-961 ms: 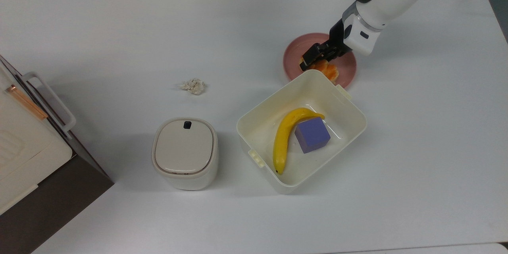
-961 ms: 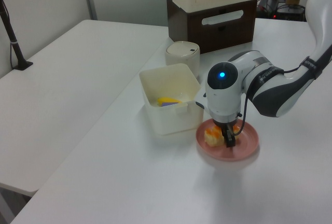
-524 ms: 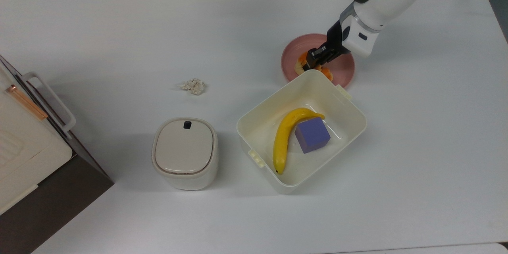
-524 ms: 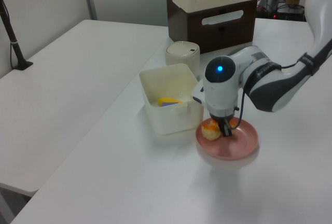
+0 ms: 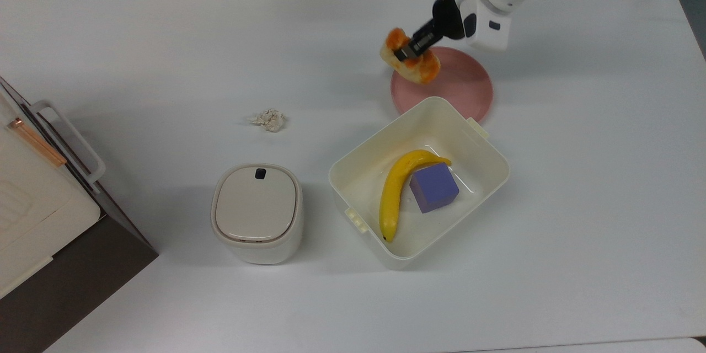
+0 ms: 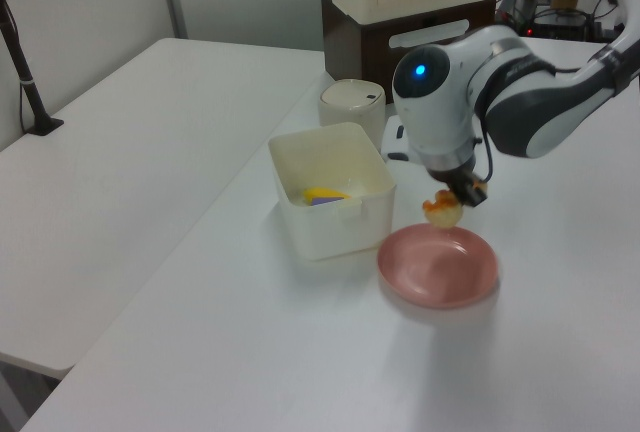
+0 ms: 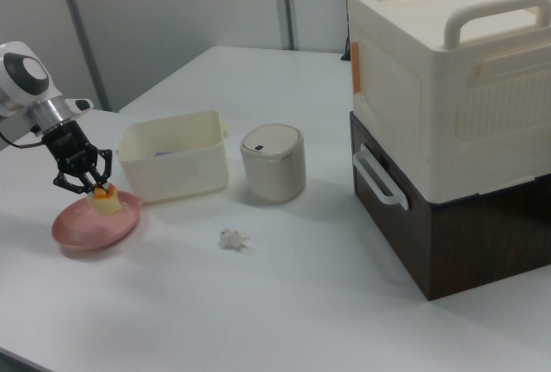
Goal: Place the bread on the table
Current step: 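Lift the bread roll off the plate and carry it beside the tissue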
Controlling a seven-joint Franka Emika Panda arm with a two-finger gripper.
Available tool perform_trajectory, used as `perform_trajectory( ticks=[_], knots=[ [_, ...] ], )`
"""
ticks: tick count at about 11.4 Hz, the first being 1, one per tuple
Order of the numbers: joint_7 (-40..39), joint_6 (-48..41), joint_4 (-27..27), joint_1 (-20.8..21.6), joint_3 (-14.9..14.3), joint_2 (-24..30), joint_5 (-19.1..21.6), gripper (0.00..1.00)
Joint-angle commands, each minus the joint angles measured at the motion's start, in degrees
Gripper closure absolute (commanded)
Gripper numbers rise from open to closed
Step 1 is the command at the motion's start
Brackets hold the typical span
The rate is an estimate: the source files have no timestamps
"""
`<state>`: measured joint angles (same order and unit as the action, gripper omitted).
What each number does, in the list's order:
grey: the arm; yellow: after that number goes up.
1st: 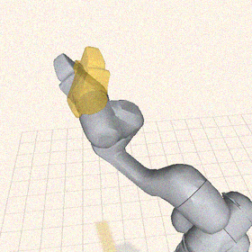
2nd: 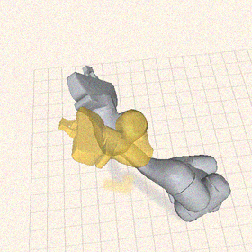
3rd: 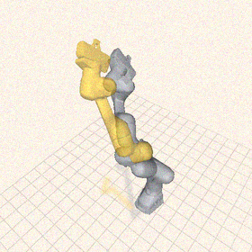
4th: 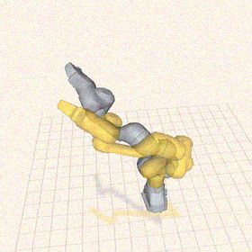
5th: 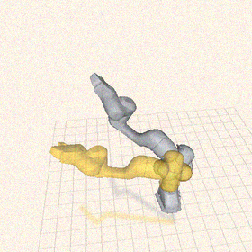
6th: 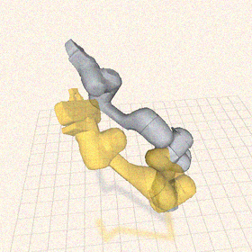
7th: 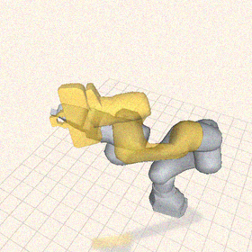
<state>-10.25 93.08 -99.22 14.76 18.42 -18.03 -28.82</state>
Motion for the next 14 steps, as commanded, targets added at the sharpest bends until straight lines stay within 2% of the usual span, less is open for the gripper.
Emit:
perform_trajectory(
  ticks=[1,2,4,7,9,11,14],
  knots=[
    [-9.78,-3.52,-1.33,-4.20,0.57,2.12,0.53,1.00],
    [-9.97,-3.87,-1.68,-6.04,0.22,2.12,0.35,1.00],
    [-10.14,-3.79,-3.86,-10.08,0.13,1.95,-2.88,1.00],
    [-9.62,-0.72,-6.68,-18.43,0.13,1.42,-5.62,0.98],
    [-8.92,2.88,-10.63,-19.77,0.13,1.16,-9.48,0.96],
    [-6.90,3.60,-11.35,-19.59,0.13,-0.68,-11.60,0.95],
    [-4.53,3.25,-11.61,-18.54,0.74,-1.04,-11.61,0.95]
  ],
)
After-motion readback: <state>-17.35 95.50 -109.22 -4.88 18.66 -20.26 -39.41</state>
